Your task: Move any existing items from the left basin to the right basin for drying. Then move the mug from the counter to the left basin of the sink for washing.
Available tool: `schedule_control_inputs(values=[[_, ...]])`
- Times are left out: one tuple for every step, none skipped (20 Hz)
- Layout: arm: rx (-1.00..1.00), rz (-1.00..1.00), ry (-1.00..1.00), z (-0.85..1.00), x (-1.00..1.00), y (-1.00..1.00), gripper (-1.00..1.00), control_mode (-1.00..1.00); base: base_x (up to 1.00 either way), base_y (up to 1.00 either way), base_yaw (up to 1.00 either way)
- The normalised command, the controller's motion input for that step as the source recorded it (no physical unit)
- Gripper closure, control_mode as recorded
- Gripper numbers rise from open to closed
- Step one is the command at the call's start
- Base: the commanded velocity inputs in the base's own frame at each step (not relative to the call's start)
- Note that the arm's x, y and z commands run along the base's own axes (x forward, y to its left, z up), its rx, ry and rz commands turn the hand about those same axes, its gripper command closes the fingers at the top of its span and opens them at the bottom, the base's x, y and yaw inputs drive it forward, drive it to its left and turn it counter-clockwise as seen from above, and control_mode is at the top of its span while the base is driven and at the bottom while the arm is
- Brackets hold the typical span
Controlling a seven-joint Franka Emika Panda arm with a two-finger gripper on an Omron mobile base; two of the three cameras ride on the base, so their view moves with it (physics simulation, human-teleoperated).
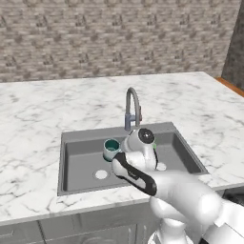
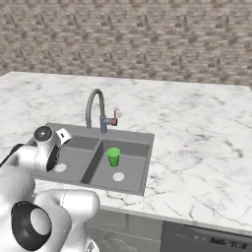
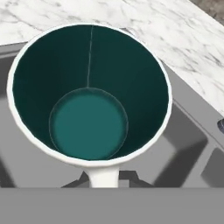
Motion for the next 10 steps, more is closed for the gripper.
schedule_control_inputs(values=[[0.00,0.00,0.15,-0.12,0.96,0.00,1.00,-1.00,0.00,0.00,0.00],[0.00,0.00,0.15,-0.14,0.90,0.00,1.00,-1.00,0.00,0.00,0.00],[0.00,0.00,0.15,-0.19,0.87,0.00,1.00,-1.00,0.00,0.00,0.00],[0.00,0.00,0.15,-0.19,0.81,0.00,1.00,-1.00,0.00,0.00,0.00],[0.00,0.00,0.15,-0.25,0.74,0.11,1.00,-1.00,0.00,0.00,0.00],[-0.01,0.00,0.15,-0.29,0.62,0.21,1.00,-1.00,0.00,0.00,0.00],[-0.02,0.00,0.15,-0.34,0.47,0.30,1.00,-1.00,0.00,0.00,0.00],[-0.04,0.00,0.16,-0.46,0.39,0.41,1.00,-1.00,0.00,0.00,0.00],[-0.06,0.00,0.17,-0.54,0.28,0.50,1.00,-1.00,0.00,0.00,0.00],[-0.06,0.00,0.15,-0.59,0.13,0.53,1.00,-1.00,0.00,0.00,0.00]])
